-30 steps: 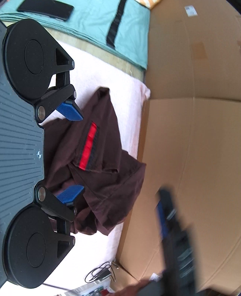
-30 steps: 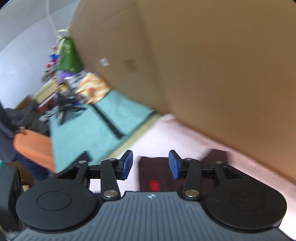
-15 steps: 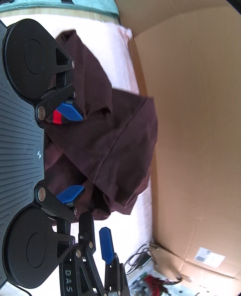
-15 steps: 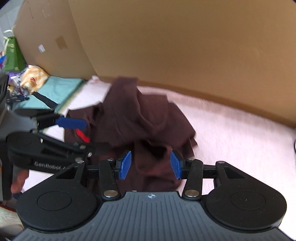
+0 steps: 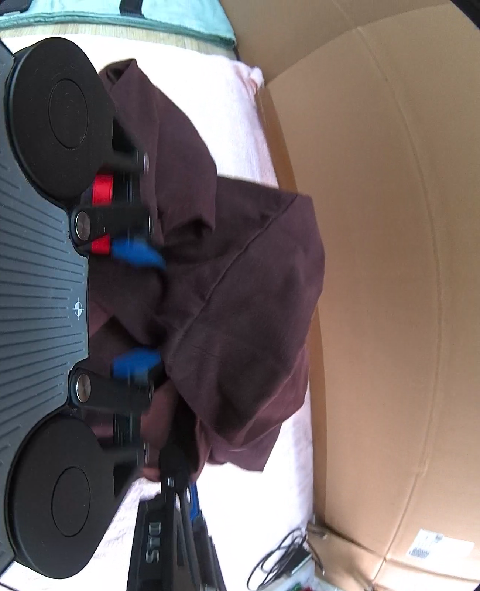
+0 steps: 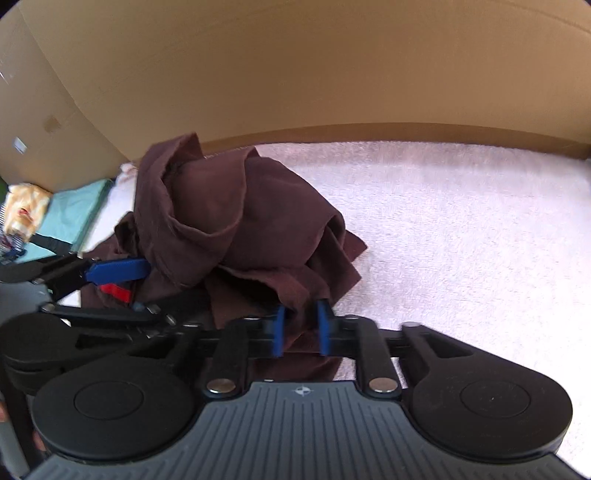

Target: Fold clothes

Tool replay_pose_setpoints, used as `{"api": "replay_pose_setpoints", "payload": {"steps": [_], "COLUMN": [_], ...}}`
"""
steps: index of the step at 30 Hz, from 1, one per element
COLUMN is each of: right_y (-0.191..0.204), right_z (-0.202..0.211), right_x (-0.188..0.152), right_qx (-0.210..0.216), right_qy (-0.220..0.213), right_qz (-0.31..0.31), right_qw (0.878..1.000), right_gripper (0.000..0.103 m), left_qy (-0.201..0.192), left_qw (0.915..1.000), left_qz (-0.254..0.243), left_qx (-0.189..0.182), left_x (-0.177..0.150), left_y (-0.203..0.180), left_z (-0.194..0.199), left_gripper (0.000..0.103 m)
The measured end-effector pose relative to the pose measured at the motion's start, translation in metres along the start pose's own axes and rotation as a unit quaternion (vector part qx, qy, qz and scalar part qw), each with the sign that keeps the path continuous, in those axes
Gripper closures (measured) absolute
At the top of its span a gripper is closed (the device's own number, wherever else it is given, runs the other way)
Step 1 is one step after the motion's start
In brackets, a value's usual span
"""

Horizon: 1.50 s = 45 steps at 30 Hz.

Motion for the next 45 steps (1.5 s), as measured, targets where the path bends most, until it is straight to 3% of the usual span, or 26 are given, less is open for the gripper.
{"api": "replay_pose_setpoints", "payload": {"steps": [1, 3, 18, 24, 29, 32, 34, 36, 37, 39, 41, 42, 43, 45], "right_y": [0.001, 0.004, 0.028, 0.007, -0.031, -0.057, -0.065, -0.070, -0.066, -0.053, -0.040, -0.033, -0.026, -0.011], "right_z": [0.002, 0.013, 0.160, 0.206, 0.240, 0.241, 0.227, 0.209, 0.202, 0.186, 0.166, 0.155, 0.144, 0.120], "right_x": [0.001, 0.005, 0.052, 0.048, 0.022, 0.004, -0.005, -0.017, -0.022, -0.029, -0.030, -0.029, -0.028, -0.027], "right_qx": [0.003, 0.008, 0.050, 0.020, -0.040, -0.069, -0.081, -0.079, -0.071, -0.048, -0.028, -0.019, -0.009, 0.010], "right_qy": [-0.003, -0.017, -0.185, -0.234, -0.263, -0.248, -0.227, -0.204, -0.194, -0.172, -0.156, -0.147, -0.138, -0.117], "right_qz": [-0.003, -0.005, -0.004, -0.030, -0.062, -0.090, -0.100, -0.106, -0.106, -0.100, -0.094, -0.090, -0.086, -0.074], "right_qw": [1.000, 1.000, 0.982, 0.972, 0.962, 0.962, 0.965, 0.970, 0.973, 0.979, 0.983, 0.985, 0.987, 0.990], "right_gripper": [0.094, 0.095, 0.096, 0.099, 0.103, 0.103, 0.103, 0.103, 0.100, 0.098, 0.085, 0.064, 0.058, 0.058], "left_qy": [0.003, 0.006, -0.018, -0.021, -0.021, -0.019, -0.016, -0.013, -0.012, -0.014, -0.017, -0.018, -0.019, -0.021], "left_qw": [1.0000, 0.9995, 0.9898, 0.9877, 0.9885, 0.9896, 0.9900, 0.9906, 0.9910, 0.9915, 0.9923, 0.9924, 0.9925, 0.9921], "left_qz": [0.006, 0.031, 0.133, 0.143, 0.139, 0.130, 0.128, 0.125, 0.123, 0.119, 0.113, 0.112, 0.111, 0.112], "left_qx": [0.007, 0.010, 0.048, 0.059, 0.055, 0.057, 0.057, 0.054, 0.051, 0.049, 0.047, 0.047, 0.048, 0.052], "left_x": [0.001, 0.003, 0.032, 0.037, 0.036, 0.037, 0.037, 0.038, 0.039, 0.042, 0.045, 0.045, 0.045, 0.045], "left_y": [0.004, 0.015, 0.080, 0.098, 0.099, 0.098, 0.096, 0.094, 0.093, 0.088, 0.084, 0.083, 0.082, 0.082], "left_z": [-0.002, -0.003, 0.020, 0.023, 0.024, 0.017, 0.014, 0.011, 0.011, 0.014, 0.014, 0.014, 0.014, 0.014], "left_gripper": [0.089, 0.095, 0.094, 0.094, 0.093, 0.093, 0.085, 0.080, 0.071, 0.070, 0.067, 0.064, 0.060, 0.051]}}
Point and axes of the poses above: each gripper's, at about its wrist camera, not at the fingertips, and z roughly against the way its jaws point, y to its left, x to its top, the point moved 10 cm from there along -z, roughly the way its jaws point, and after that the axes turned 12 degrees about x, right-handed, at the moved point
